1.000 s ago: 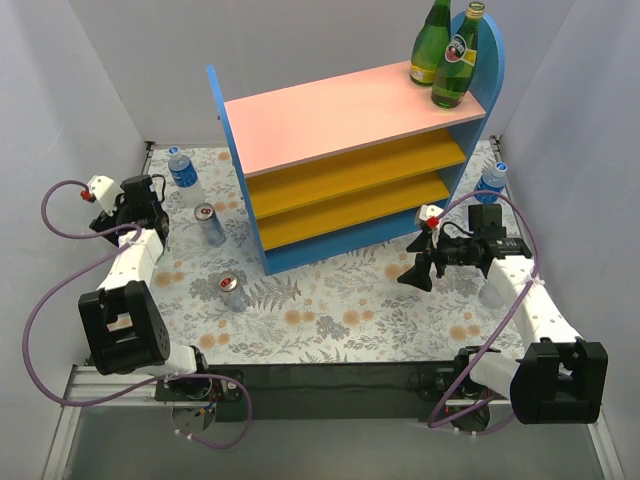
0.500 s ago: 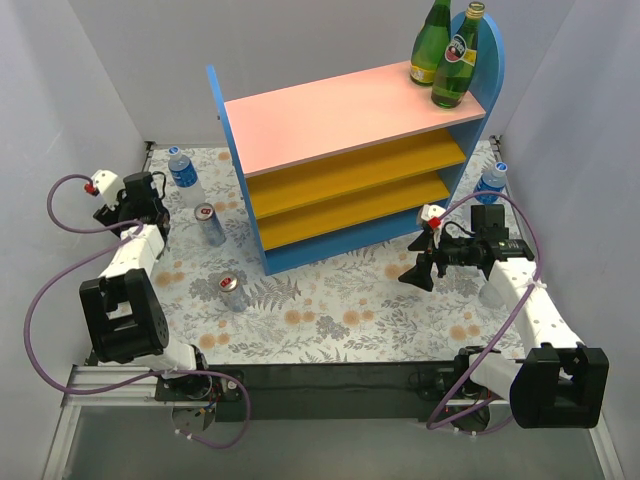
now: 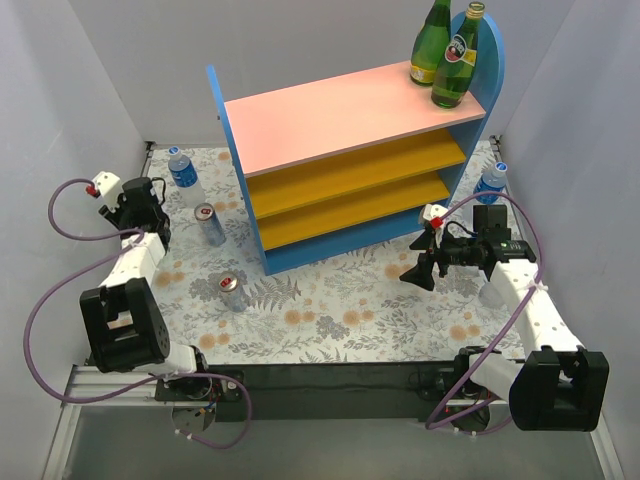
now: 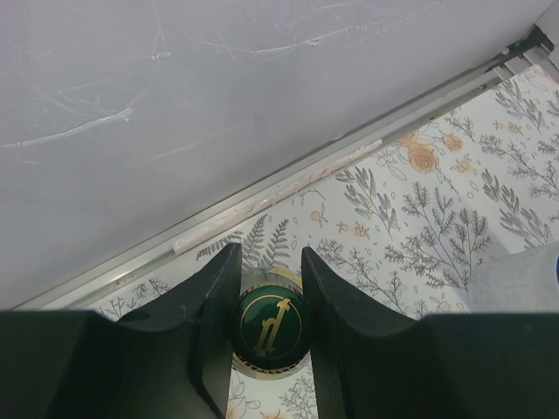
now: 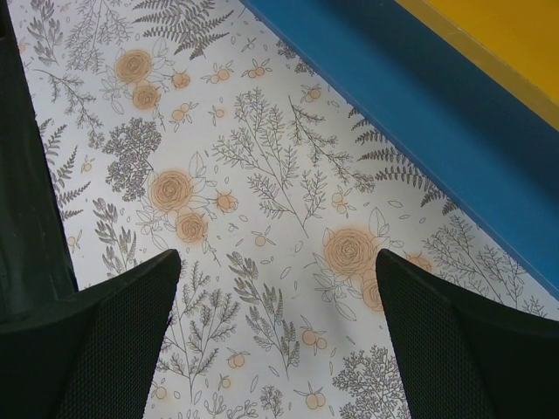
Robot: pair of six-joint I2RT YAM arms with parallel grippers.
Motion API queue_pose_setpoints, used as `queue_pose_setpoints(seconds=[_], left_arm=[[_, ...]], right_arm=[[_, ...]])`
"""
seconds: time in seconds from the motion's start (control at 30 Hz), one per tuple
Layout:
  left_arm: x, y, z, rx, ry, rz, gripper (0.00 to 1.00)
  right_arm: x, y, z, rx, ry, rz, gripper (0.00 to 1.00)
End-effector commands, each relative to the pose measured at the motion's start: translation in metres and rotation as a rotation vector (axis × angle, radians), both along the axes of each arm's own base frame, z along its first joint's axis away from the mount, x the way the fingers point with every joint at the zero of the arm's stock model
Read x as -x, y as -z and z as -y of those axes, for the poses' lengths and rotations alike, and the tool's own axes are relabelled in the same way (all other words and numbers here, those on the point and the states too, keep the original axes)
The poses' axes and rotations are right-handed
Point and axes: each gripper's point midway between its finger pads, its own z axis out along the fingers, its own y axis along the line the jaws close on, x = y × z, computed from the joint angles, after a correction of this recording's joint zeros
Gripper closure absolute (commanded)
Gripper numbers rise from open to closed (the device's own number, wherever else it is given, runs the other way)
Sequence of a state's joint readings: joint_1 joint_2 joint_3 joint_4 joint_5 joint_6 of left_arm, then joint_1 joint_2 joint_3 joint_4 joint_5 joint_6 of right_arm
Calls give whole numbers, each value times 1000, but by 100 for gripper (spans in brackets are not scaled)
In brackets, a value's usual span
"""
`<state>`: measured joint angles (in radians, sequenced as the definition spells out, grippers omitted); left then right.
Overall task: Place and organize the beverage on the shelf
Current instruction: Pick up the drink from the center of the board.
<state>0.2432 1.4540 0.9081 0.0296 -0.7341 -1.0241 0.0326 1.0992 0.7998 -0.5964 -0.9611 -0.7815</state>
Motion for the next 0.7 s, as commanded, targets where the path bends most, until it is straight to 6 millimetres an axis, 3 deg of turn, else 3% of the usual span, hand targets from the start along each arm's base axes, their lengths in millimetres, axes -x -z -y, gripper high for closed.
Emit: queue_pose_setpoints(seconds=[0.0,0.27,0.6,0.67], left_arm=[[9,-42,1,-54,16,99,100],[33,-75,30,-92,198,206,100],[53,-88,90,-33,513,247,100],[54,-100,107,-25,608,278,100]], right_arm=[[3,-10,-2,-25,-13,29,2],[6,-23,-4,-45,-20,68,2],[18,-33,-7,-72,-42,115,2],[19,-33,-7,-71,-41,116,2]])
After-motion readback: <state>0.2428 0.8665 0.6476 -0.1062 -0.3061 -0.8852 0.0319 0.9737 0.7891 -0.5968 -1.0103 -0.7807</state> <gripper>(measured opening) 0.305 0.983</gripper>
